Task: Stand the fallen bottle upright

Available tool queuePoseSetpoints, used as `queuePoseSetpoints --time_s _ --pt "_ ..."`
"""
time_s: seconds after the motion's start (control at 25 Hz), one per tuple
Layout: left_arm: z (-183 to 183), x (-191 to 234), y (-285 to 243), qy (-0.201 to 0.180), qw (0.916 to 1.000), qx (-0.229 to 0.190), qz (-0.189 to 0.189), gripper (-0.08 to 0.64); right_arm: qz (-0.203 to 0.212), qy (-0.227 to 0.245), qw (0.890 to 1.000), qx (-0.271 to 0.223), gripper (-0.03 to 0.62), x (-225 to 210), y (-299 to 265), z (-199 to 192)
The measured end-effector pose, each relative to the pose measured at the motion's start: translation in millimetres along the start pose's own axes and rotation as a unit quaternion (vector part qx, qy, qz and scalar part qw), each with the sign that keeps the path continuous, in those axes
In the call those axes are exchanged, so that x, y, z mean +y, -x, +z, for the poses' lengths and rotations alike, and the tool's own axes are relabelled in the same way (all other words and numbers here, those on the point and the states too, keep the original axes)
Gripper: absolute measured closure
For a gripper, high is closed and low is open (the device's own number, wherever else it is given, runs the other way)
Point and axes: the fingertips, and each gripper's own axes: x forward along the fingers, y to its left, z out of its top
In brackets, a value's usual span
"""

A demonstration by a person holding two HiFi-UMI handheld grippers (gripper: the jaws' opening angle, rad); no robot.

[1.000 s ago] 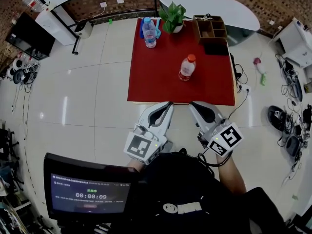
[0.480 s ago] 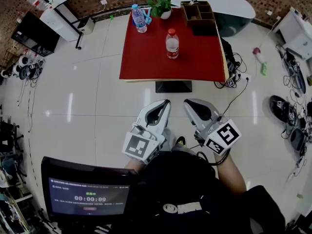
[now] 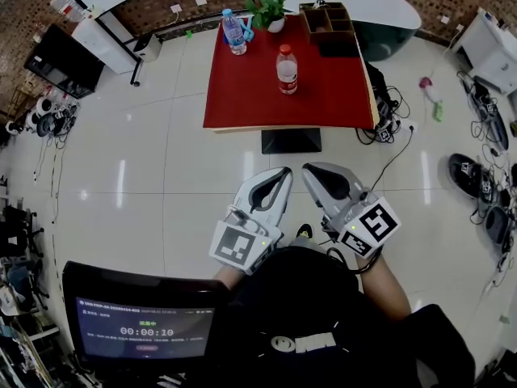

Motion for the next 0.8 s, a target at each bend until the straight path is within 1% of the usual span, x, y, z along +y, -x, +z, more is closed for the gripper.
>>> queuePoseSetpoints --time_s 0.16,0.28,0.4,0.56,0.68,0.8 --pt "1.8 10.5 6.5 0.013 0.9999 0.000 -0.010 0.552 -0.021 -0.002 1.000 0.018 0.590 11.0 -8.8 -11.8" --pt "3.3 24.8 13.1 0.021 0.9997 -0.008 -0.010 0.552 -0.025 0.003 0.999 0.026 0.590 20.2 -22.2 -18.0" --pt "1.5 28.8 18.1 0.025 0.9994 -0.013 -0.019 0.552 -0.027 -0.005 0.999 0.022 0.590 24.2 -29.6 -15.8" --pt "2.3 37.6 17.9 0.033 0.9994 -0.005 -0.005 0.552 -0.028 -0.001 0.999 0.022 0.589 24.0 -33.5 -13.2" --pt "4.5 40.3 16.9 0.027 0.9995 -0.014 -0.009 0.553 -0.026 -0.004 0.999 0.020 0.591 22.1 -36.1 -12.9" --pt "4.7 41.9 15.0 0.029 0.9995 -0.011 -0.006 0.552 -0.026 -0.001 0.999 0.027 0.591 19.6 -38.0 -15.4"
